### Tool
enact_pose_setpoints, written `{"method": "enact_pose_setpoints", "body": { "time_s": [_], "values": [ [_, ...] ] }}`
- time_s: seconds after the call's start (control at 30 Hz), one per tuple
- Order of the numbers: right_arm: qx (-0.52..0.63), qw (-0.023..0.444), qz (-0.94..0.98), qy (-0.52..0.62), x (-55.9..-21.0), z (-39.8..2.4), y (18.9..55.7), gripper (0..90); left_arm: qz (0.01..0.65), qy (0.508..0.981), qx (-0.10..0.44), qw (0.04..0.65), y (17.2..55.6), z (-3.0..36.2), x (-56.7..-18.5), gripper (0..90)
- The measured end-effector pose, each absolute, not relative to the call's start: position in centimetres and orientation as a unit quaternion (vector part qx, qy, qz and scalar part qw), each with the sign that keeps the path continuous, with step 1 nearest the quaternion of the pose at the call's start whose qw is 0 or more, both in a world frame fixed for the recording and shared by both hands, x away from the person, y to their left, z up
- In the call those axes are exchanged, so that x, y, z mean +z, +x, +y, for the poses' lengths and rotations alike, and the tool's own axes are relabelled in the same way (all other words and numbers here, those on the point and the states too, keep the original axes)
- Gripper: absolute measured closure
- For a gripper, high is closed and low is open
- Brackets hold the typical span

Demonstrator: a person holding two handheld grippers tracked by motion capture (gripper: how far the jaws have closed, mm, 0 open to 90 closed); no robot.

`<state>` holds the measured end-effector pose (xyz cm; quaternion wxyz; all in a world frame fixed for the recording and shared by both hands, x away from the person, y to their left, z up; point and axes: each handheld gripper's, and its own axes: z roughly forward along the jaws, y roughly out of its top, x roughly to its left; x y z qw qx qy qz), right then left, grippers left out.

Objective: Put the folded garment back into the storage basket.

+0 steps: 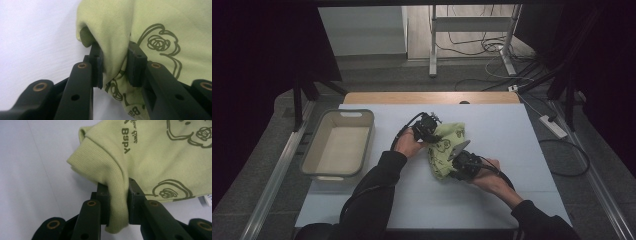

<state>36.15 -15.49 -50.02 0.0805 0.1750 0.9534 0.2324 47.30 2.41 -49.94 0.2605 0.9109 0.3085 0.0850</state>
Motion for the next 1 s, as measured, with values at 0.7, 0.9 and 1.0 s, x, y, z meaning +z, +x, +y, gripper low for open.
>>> {"method": "enact_pose_setpoints", "body": {
  "time_s": [0.7,0.9,1.0],
  "values": [
    [0.286,0.068,0.938,0.181,-47.3,-15.3,35.3,76.1,0.282,0.91,0.116,0.28,45.8,3.3,-46.6,70.3],
    [0.304,0.063,0.933,0.183,-46.4,-15.2,34.9,76.0,0.274,0.91,0.127,0.284,45.2,3.7,-45.3,70.3],
    [0.313,0.061,0.93,0.181,-46.0,-15.1,34.7,76.0,0.27,0.91,0.132,0.286,44.9,3.8,-44.8,70.2]
  ]
}}
